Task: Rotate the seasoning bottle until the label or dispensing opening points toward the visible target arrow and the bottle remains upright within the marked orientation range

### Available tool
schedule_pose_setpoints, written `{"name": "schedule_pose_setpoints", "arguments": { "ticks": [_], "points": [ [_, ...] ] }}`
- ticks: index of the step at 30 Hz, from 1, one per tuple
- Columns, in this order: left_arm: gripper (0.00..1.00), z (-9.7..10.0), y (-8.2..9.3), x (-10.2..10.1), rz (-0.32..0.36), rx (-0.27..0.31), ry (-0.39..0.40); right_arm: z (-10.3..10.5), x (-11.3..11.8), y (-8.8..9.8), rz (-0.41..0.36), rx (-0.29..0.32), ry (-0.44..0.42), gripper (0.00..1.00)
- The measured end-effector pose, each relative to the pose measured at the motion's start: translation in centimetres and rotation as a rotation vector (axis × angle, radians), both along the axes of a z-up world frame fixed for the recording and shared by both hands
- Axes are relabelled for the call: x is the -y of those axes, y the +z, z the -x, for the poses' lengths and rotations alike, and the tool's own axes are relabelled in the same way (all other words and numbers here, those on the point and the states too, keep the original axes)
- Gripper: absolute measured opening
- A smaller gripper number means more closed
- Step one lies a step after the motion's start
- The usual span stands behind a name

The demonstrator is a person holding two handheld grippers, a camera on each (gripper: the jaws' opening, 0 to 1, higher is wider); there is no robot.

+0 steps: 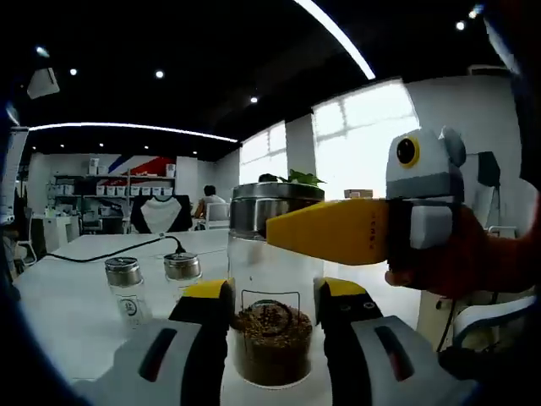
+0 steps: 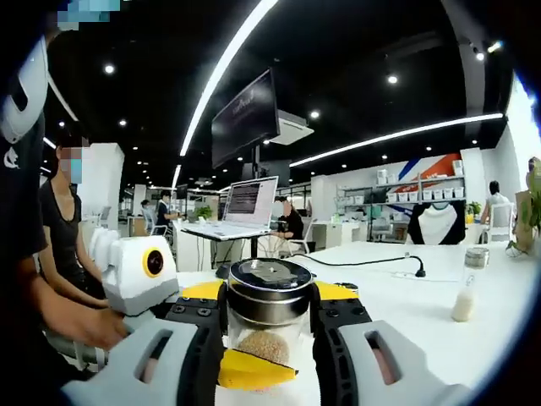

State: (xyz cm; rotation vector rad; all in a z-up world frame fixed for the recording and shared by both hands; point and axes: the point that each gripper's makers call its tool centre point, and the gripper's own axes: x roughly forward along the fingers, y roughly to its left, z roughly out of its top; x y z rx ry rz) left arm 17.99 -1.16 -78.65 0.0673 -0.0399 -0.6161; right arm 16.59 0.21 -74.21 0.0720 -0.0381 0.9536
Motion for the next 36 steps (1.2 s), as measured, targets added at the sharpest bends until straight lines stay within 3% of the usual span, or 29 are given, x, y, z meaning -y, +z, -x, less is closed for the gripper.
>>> {"name": "schedule_pose_setpoints", "arguments": {
  "ticks": [3,9,11,13,14,17,18,20,22,24,27,30,32,33,35,36],
  "points": [
    [0.44,0.0,0.2,-0.1,-0.041,0.038,0.070,0.1,-0.4,0.1,-0.025,0.016,-0.042,0.38],
    [0.44,-0.3,-0.9,-0.8,-0.117,0.019,0.216,-0.6,-1.1,-0.9,0.029,-0.037,-0.112,0.39],
    [0.44,-0.3,-0.8,-0.5,-0.036,-0.004,0.161,-0.4,-1.2,-0.7,0.066,0.021,-0.084,0.39],
    [0.44,0.0,-0.4,0.1,-0.004,0.000,0.080,0.0,-1.0,-0.3,0.092,0.059,-0.038,0.38],
    [0.44,0.1,-0.3,0.2,0.002,0.007,0.062,0.0,-0.9,-0.2,0.093,0.065,-0.029,0.38],
    [0.44,0.9,0.7,1.0,0.067,0.048,-0.087,0.4,-0.4,0.7,0.065,0.077,0.036,0.38],
    [0.44,1.1,0.7,1.2,0.086,0.036,-0.131,0.5,-0.3,0.9,0.051,0.079,0.055,0.38],
    [0.44,1.1,0.8,1.2,0.101,0.023,-0.152,0.9,0.0,1.3,0.012,0.064,0.106,0.38],
    [0.44,1.0,0.6,1.4,0.060,0.027,-0.158,0.7,0.4,1.1,0.003,0.058,0.107,0.38],
    [0.44,0.9,0.3,1.3,0.023,0.023,-0.129,0.5,0.3,0.8,0.000,0.036,0.100,0.38],
    [0.43,0.1,0.1,0.0,-0.100,0.095,0.053,0.2,-0.1,0.3,-0.011,0.014,0.074,0.39],
    [0.43,0.1,-0.3,-0.6,-0.136,0.117,0.146,0.1,-0.7,-0.1,-0.030,0.004,0.034,0.39],
    [0.43,0.1,-0.6,-0.5,-0.121,0.100,0.142,-0.2,-0.9,-0.5,-0.042,-0.023,-0.008,0.39],
    [0.43,0.1,-1.0,-0.6,-0.095,0.058,0.142,-0.5,-0.9,-1.0,-0.054,-0.066,-0.034,0.40],
    [0.43,0.0,-1.2,-0.7,-0.100,0.049,0.147,-0.7,-1.0,-1.4,-0.078,-0.123,-0.037,0.40],
    [0.43,0.0,-1.4,-0.8,-0.098,0.040,0.146,-0.9,-1.0,-1.5,-0.071,-0.119,-0.034,0.39]
  ]
}}
